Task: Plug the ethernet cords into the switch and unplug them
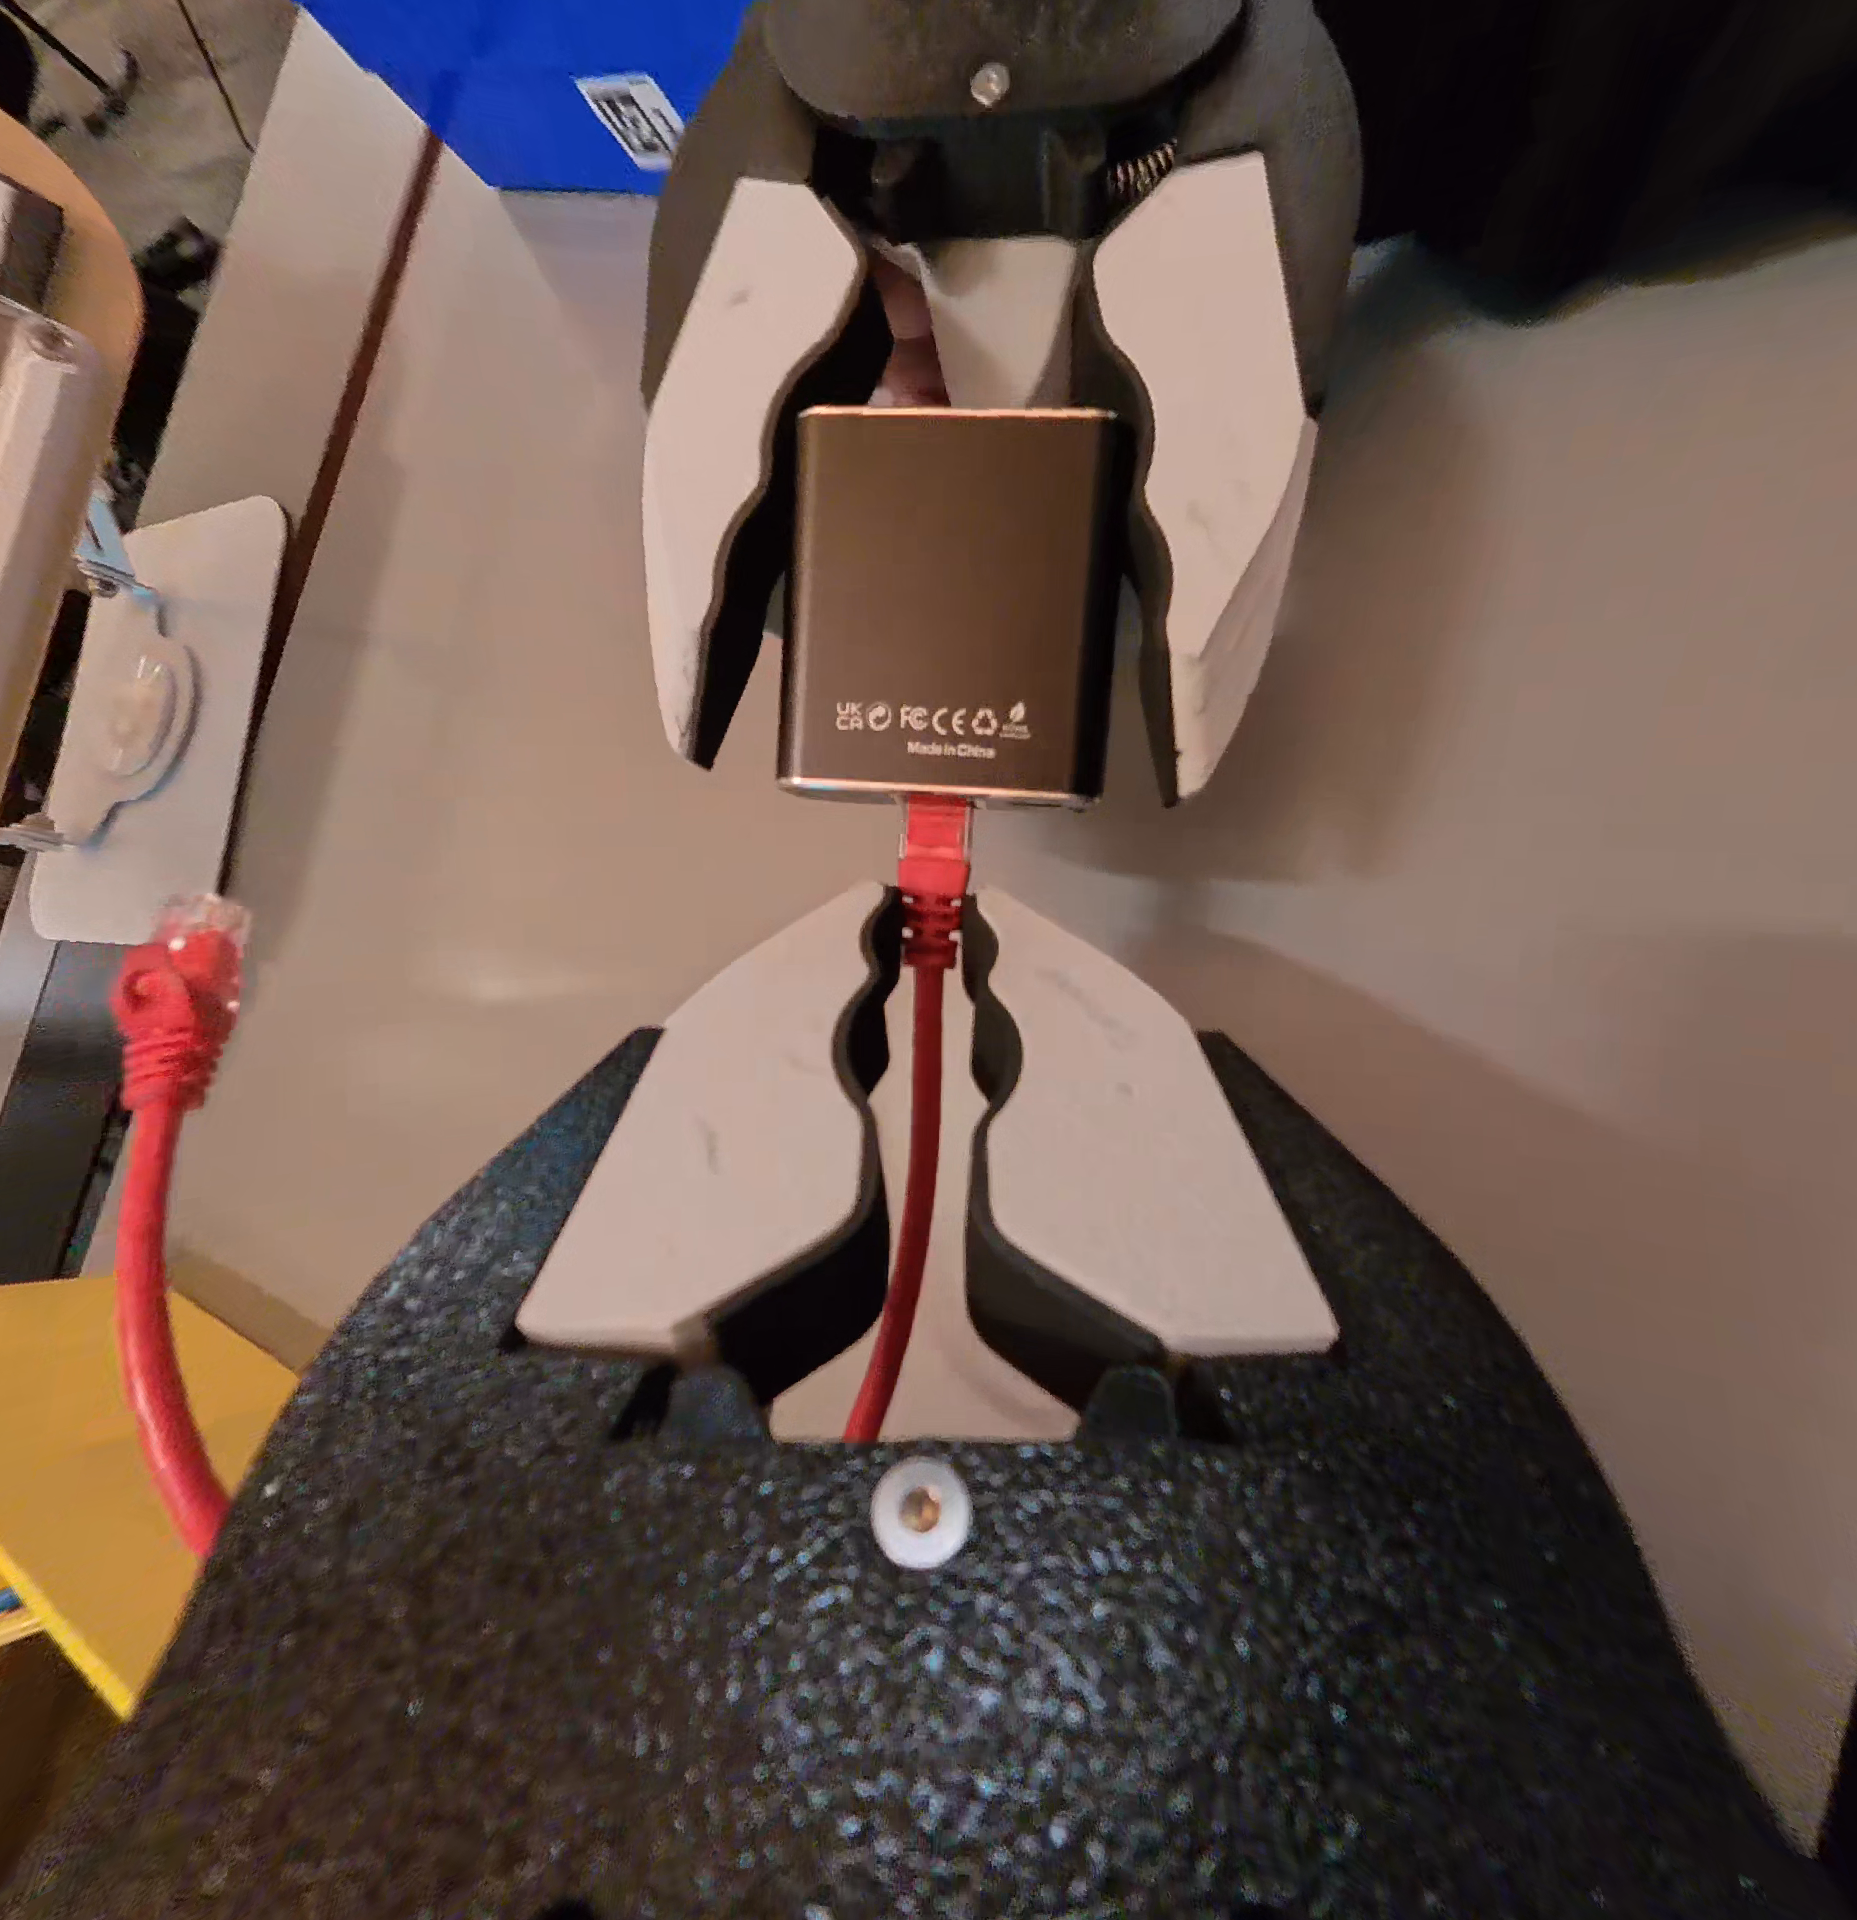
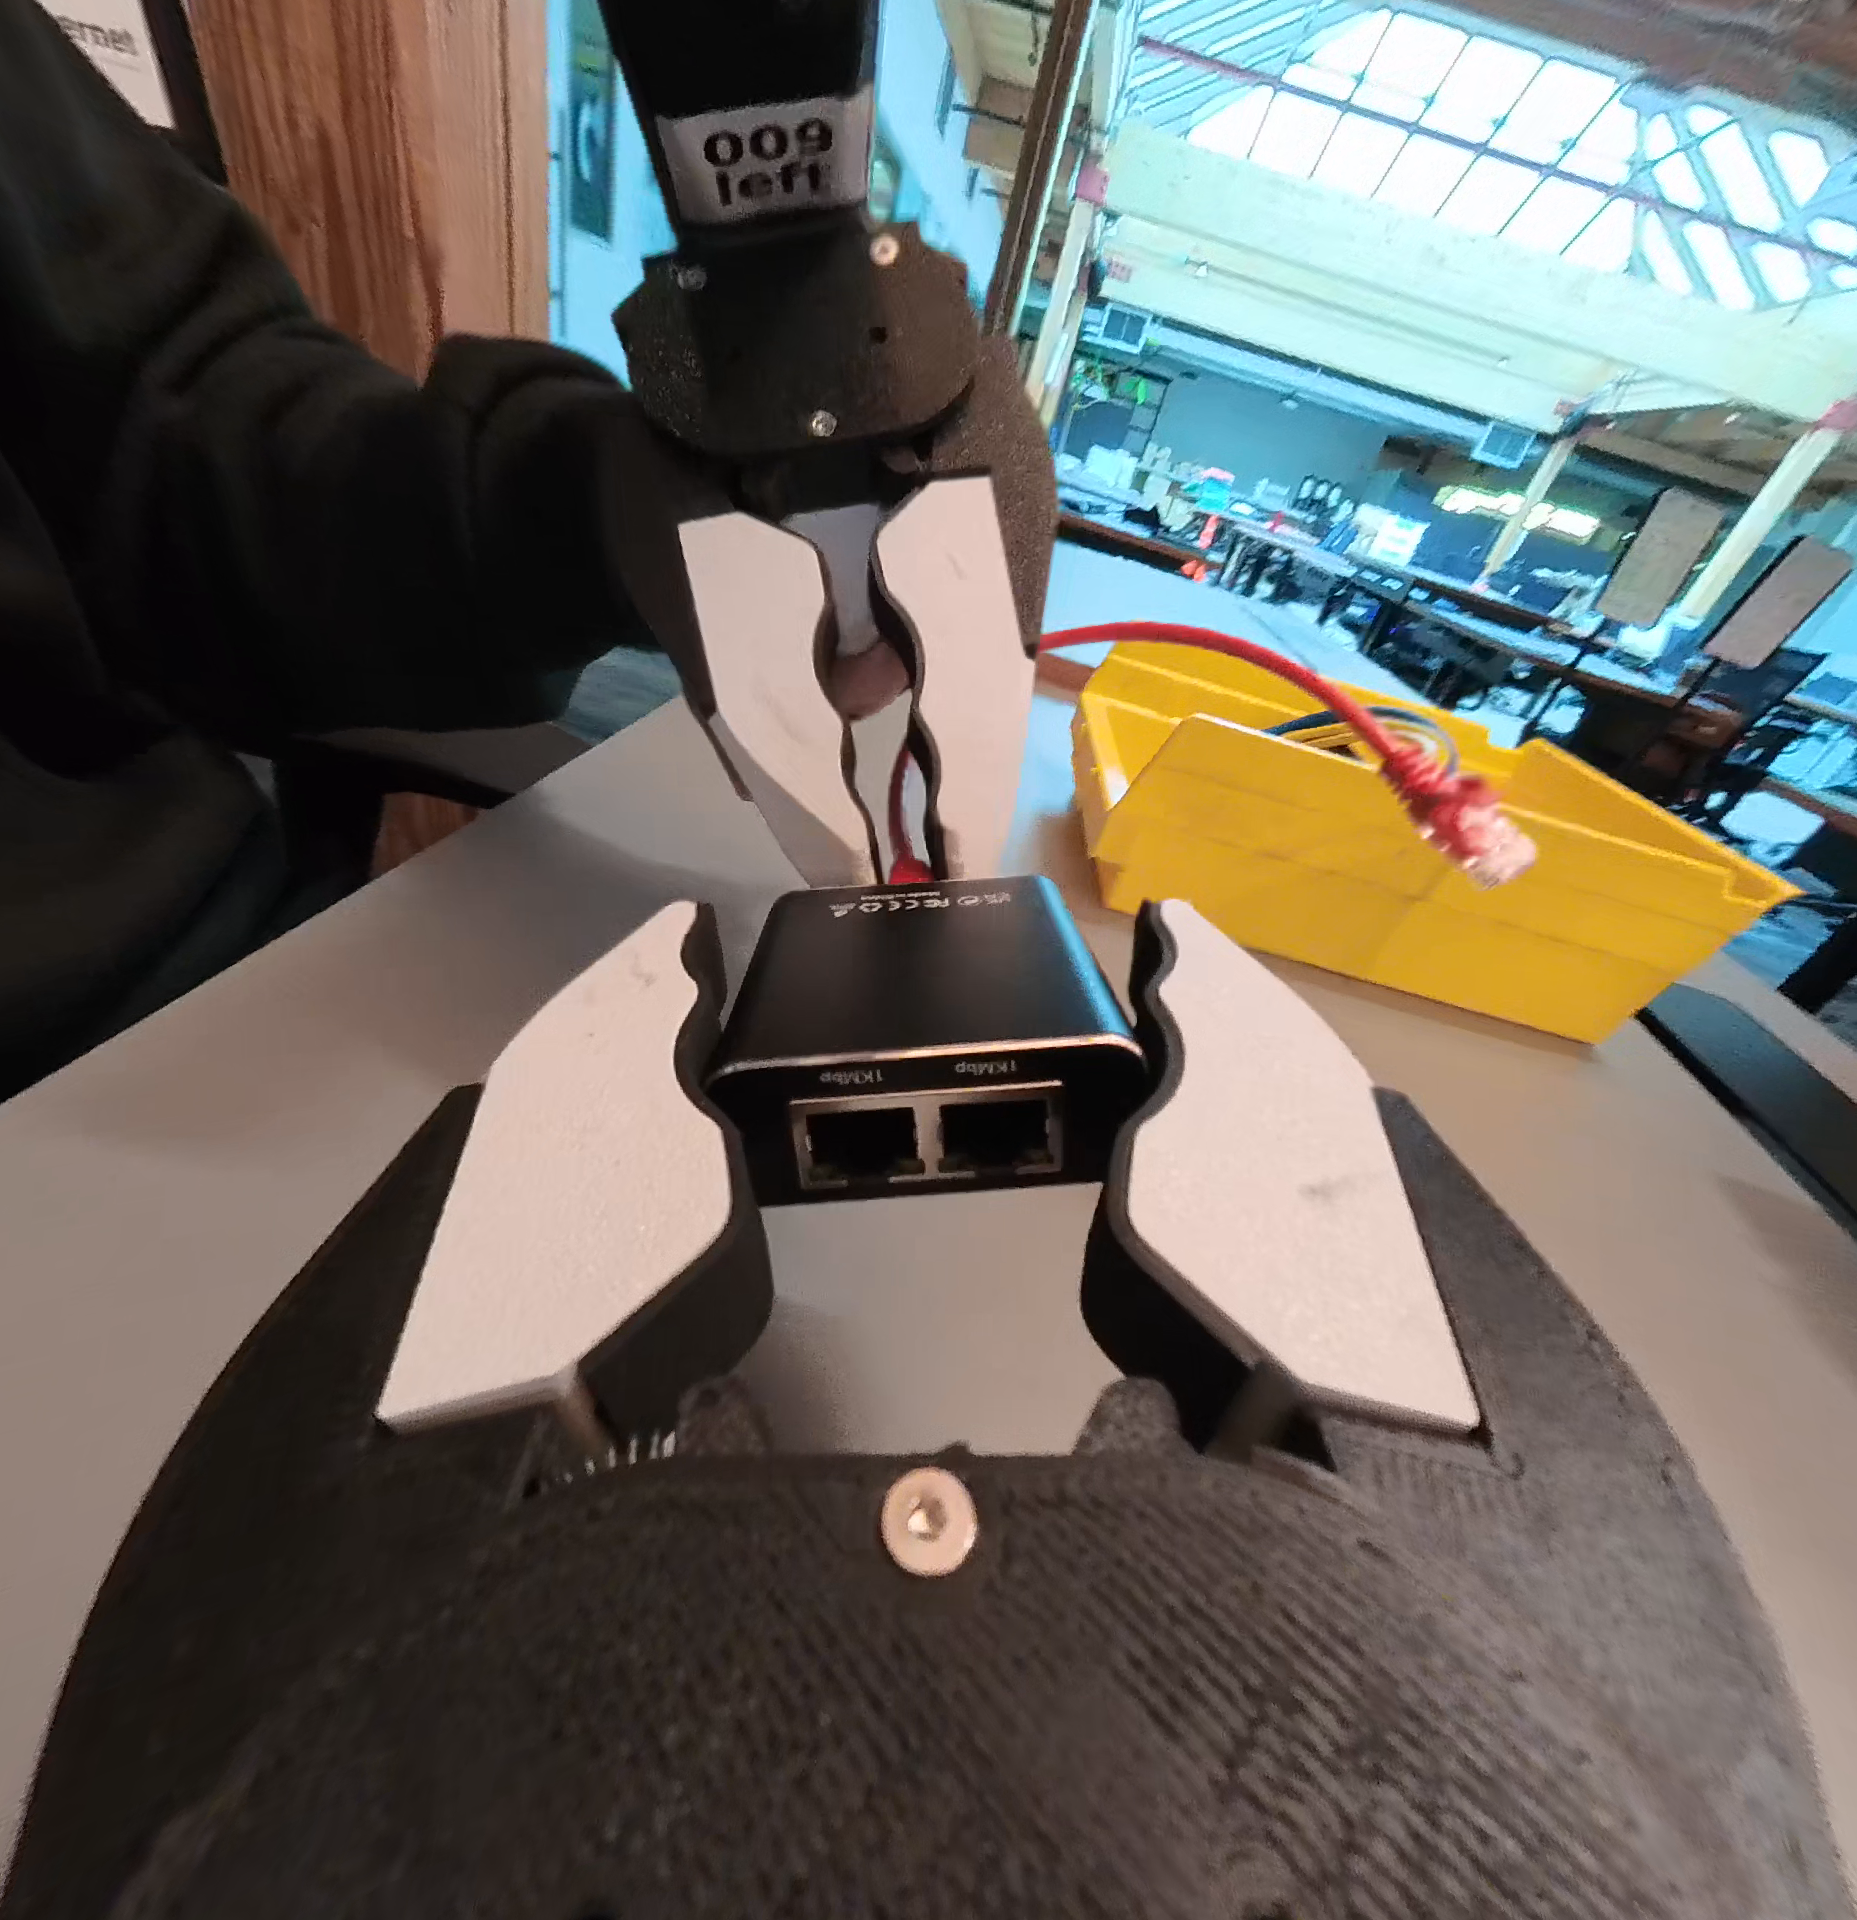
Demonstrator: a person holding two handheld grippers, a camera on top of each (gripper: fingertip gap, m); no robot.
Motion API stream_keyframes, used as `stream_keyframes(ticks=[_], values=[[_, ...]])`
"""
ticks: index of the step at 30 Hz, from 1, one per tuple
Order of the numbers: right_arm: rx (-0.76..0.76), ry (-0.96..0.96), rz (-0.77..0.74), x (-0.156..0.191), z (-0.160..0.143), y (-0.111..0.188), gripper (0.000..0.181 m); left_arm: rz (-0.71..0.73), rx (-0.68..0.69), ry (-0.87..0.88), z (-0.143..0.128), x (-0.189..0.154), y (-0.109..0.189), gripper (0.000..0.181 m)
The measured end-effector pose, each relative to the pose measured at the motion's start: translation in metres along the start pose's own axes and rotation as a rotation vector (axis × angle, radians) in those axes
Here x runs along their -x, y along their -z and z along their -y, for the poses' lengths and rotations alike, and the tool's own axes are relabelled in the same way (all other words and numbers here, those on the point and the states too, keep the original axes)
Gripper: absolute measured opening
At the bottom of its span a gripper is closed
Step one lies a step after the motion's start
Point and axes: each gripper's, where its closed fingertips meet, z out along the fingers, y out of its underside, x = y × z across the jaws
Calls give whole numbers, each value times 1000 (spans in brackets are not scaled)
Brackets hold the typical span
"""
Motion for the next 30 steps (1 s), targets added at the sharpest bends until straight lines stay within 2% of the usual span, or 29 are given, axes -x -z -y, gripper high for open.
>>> stream_keyframes(ticks=[1,3,6,8,9,10,12,15,17,21,23,26,28,30], values=[[-15,5,-27,-4,3,1,75,9,-47,25,3,2,1,10],[-31,22,-106,-15,8,3,75,73,-149,94,13,14,8,13],[32,99,-291,-39,2,9,75,299,-352,198,36,43,41,32],[38,134,-382,-50,4,14,75,421,-501,368,40,57,63,32],[38,149,-418,-54,6,16,75,415,-558,502,35,58,65,32],[34,165,-445,-56,9,16,75,348,-598,647,29,55,59,35],[17,186,-446,-53,13,13,75,136,-644,967,13,45,36,52],[5,207,-410,-41,17,1,75,-369,-831,1329,20,26,18,50],[10,228,-367,-30,18,-7,75,-625,-893,1427,26,16,11,46],[44,265,-300,-16,11,-20,75,-917,-975,1474,44,5,9,34],[49,261,-291,-15,10,-20,75,-954,-965,1467,47,5,6,29],[84,237,-216,-10,1,-17,74,-868,-902,1376,44,5,1,24],[148,308,-186,-6,-8,-14,78,-857,-787,1317,39,-1,-3,24],[252,409,-220,-10,-17,-11,87,-811,-632,1269,28,-3,-9,24]])
